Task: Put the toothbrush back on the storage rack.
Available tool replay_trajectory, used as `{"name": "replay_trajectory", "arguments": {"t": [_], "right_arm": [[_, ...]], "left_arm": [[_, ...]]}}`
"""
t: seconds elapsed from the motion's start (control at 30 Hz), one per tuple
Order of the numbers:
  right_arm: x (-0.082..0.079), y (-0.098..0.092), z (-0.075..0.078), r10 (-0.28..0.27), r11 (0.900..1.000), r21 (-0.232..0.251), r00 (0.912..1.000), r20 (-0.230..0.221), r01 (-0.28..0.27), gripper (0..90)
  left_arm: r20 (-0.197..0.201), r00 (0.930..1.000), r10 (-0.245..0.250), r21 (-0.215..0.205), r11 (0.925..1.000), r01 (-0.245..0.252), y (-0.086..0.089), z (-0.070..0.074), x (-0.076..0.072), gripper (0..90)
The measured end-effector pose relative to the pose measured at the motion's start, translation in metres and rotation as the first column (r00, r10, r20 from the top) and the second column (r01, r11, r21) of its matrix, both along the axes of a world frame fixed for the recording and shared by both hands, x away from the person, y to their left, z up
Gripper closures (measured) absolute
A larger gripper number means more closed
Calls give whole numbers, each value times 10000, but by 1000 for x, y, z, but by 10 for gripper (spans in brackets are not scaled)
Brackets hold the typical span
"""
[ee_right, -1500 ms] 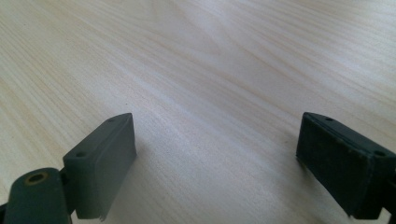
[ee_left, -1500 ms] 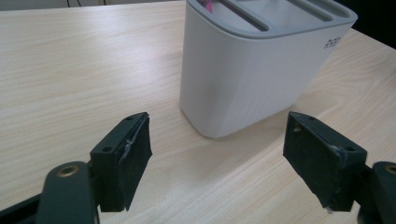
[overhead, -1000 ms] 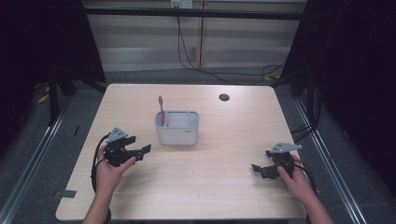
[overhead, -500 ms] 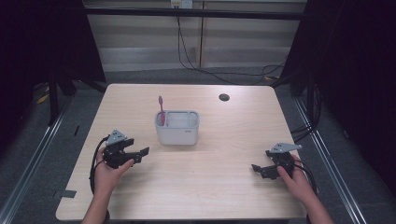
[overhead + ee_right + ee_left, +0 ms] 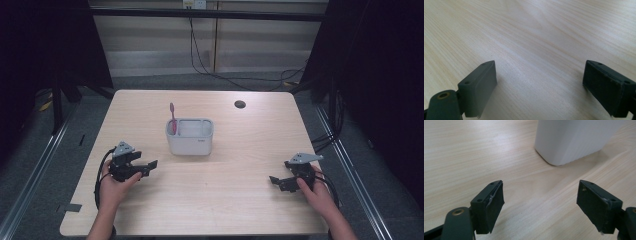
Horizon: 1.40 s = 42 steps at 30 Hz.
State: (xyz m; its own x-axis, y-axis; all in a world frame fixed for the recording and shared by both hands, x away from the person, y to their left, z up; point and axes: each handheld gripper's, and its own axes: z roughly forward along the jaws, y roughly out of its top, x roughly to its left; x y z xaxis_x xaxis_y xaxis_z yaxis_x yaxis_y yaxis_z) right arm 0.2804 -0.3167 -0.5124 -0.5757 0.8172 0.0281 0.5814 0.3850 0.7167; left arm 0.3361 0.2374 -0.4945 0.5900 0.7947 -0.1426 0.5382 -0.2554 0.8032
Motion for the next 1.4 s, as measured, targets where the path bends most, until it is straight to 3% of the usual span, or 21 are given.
{"name": "replay_trajectory", "arguments": {"t": [0.43, 0.5, 0.7, 0.97, 1.4], "right_arm": [[0, 0, 0, 2, 10000, 0, 10000, 0, -2, 113], [0, 0, 0, -1, 10000, 0, 10000, 0, 1, 113], [0, 0, 0, 2, 10000, -2, 10000, 4, -2, 113], [0, 0, 0, 1, 10000, 0, 10000, 2, -1, 113], [0, 0, 0, 2, 10000, 1, 10000, 2, -2, 113]], "left_arm": [[-114, 9999, -8, 400, 9992, 12, 4, -7, 0, 216], [-124, 9999, -51, 627, 9980, 59, 6, -8, 0, 216], [-108, 9999, -65, 579, 9983, 71, 5, -9, 0, 216], [-196, 9996, -203, 943, 9953, 221, 4, -12, 0, 210], [-286, 9993, -240, 1094, 9936, 269, 5, -14, 0, 206]]}}
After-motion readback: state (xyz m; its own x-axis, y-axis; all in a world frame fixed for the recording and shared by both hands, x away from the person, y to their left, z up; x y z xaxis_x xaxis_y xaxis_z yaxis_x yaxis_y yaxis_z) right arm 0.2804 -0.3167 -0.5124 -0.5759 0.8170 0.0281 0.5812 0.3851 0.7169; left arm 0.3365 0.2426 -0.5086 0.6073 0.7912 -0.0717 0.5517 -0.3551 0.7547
